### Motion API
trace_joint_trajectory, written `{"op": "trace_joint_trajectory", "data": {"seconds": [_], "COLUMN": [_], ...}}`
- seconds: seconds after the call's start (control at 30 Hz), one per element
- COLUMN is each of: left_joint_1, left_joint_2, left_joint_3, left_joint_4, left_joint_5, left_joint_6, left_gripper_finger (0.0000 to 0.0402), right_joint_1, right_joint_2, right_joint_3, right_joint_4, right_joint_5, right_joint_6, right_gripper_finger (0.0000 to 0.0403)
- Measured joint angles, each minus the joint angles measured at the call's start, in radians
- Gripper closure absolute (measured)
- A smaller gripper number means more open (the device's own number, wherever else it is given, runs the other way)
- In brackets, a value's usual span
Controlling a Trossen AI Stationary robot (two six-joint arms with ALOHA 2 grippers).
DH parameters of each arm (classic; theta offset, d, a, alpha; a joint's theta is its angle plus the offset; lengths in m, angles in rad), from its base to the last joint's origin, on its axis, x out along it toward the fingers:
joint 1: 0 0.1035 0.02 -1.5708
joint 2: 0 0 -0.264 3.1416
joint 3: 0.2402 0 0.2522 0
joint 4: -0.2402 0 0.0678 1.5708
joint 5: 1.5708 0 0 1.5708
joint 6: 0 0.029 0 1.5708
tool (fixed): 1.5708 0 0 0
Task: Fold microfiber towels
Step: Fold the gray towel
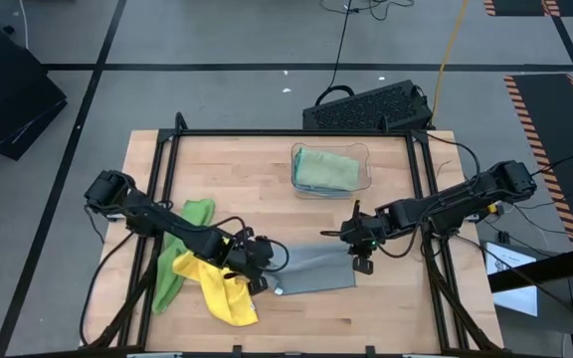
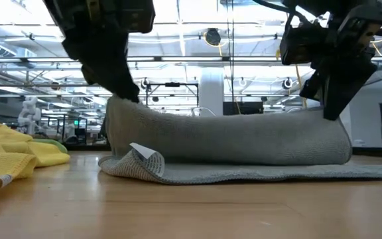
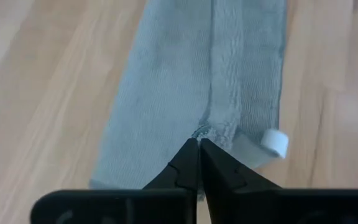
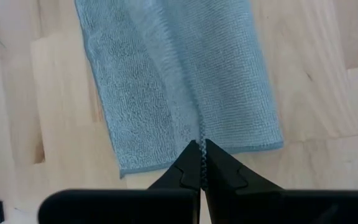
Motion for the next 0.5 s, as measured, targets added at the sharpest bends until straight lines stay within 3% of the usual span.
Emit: {"op": "trace_joint_trajectory", "data": {"seconds": [0.2,0.33,0.5], "left_joint_1": [0.024,0.051,0.061], "left_joint_2": [0.005,0.01,0.009], "left_joint_3": [0.0,0.0,0.0], "left_joint_4": [-0.02,-0.015,-0.027], "left_joint_5": [-0.07,-0.074,-0.067], "left_joint_6": [0.041,0.068,0.057], "left_gripper_finger": [0.0386,0.0384,0.0308], "right_joint_1": [-0.003,-0.024,-0.043], "right_joint_2": [0.001,0.016,0.019], "right_joint_3": [0.0,0.0,0.0], "right_joint_4": [0.015,0.021,0.022], "right_joint_5": [0.102,0.101,0.099], "right_joint_6": [0.003,-0.019,-0.019], "right_gripper_finger": [0.0403,0.0403,0.0403]}}
